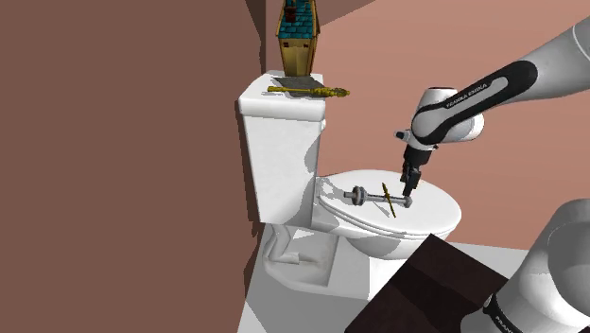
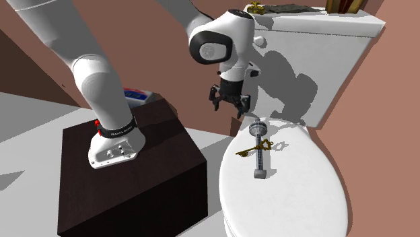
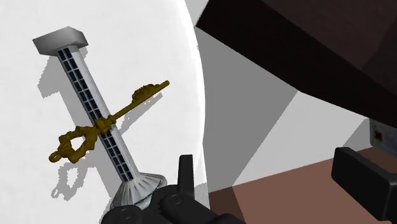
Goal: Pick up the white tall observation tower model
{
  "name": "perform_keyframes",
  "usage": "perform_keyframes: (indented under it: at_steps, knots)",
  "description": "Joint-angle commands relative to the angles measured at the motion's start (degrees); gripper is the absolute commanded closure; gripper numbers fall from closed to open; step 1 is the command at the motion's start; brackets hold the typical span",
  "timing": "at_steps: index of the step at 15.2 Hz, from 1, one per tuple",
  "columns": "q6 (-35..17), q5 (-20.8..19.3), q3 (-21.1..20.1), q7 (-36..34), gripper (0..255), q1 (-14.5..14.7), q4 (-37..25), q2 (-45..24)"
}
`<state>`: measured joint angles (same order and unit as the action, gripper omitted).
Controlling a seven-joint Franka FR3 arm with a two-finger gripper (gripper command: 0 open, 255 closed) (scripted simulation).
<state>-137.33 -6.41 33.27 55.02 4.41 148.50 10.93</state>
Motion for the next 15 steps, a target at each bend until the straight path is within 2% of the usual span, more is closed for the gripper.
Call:
perform_keyframes:
  at_steps: [1,3,5,8,12,15]
  knots:
    - [-3.57,4.6,2.36,7.44,0,1.6,-2.73,-6.18]
    - [-6.48,10.85,3.23,15.16,0,2.44,-5.25,-12.2]
    - [-8.55,17.83,2.53,23.21,0,1.93,-8.26,-18.21]
    - [-10.43,26.68,-1.34,33.77,0,-1.67,-13.53,-26.4]
    - [-11.82,33.9,-7.43,44.05,0,-7.65,-21.5,-35.78]
    - [-12.66,36.16,-10.11,47.6,0,-10.23,-25.1,-39.93]
